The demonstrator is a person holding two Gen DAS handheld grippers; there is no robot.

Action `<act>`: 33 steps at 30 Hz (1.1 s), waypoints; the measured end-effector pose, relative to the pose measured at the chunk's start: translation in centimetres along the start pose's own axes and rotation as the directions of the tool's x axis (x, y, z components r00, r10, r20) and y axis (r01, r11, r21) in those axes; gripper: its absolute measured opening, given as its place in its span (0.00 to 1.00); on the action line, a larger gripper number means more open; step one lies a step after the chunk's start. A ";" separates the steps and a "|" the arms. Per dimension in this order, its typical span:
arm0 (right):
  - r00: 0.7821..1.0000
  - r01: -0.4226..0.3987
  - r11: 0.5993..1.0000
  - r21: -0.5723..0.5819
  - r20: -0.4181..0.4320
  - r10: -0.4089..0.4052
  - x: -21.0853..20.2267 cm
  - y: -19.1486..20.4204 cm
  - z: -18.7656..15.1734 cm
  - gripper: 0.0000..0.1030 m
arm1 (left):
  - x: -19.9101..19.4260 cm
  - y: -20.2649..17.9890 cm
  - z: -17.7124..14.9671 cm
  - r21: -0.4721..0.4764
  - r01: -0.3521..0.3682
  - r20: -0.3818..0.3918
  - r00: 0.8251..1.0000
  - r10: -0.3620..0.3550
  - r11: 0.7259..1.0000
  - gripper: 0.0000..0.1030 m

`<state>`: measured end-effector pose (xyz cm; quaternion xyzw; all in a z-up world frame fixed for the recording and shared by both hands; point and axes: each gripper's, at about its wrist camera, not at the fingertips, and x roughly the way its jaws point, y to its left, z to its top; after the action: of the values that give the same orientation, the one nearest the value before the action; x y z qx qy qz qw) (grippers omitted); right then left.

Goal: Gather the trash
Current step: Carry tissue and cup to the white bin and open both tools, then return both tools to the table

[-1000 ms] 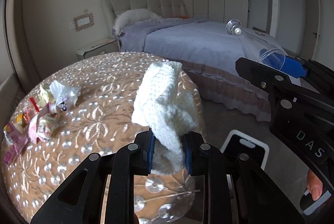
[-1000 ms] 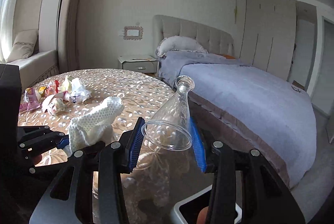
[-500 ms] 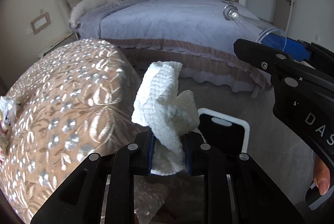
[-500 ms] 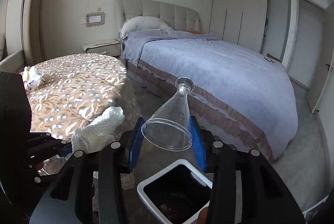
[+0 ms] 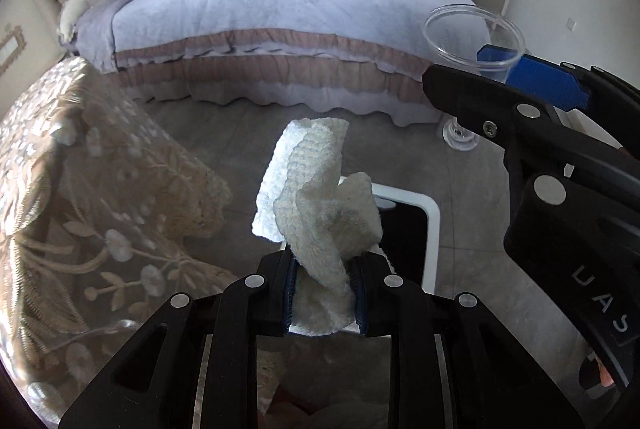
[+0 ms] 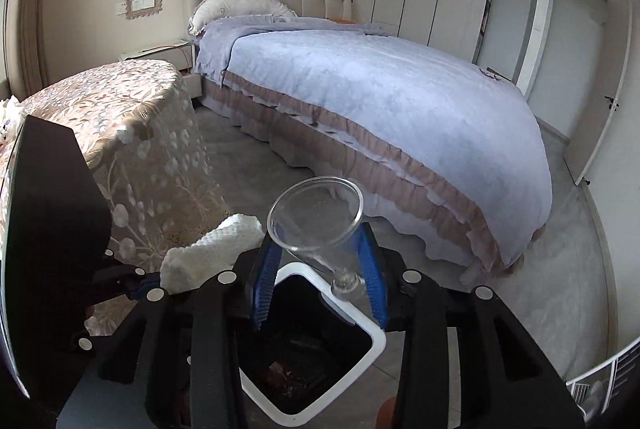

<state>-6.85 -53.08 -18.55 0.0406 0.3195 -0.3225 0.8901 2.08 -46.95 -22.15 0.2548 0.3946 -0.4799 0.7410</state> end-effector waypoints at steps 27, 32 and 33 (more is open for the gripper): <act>0.994 -0.025 1.000 0.013 -0.107 0.026 5.3 -0.9 -1.6 0.96 | 0.9 1.0 -0.2 0.092 -0.252 -0.018 0.967 0.255 0.963 0.95; 0.998 0.038 0.998 -0.053 -0.041 -0.040 4.2 -0.1 -1.1 0.96 | -1.1 2.0 -0.2 0.065 -0.244 0.018 0.970 0.243 0.968 0.95; 0.999 0.037 0.998 -0.053 -0.033 -0.039 4.1 -0.2 -0.9 0.96 | -1.5 2.2 -0.2 0.062 -0.244 0.026 0.970 0.243 0.968 0.95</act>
<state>-5.04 -55.21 -21.71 0.0170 0.3438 -0.3301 0.8789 3.67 -45.16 -21.00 0.3210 0.3378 -0.4002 0.7891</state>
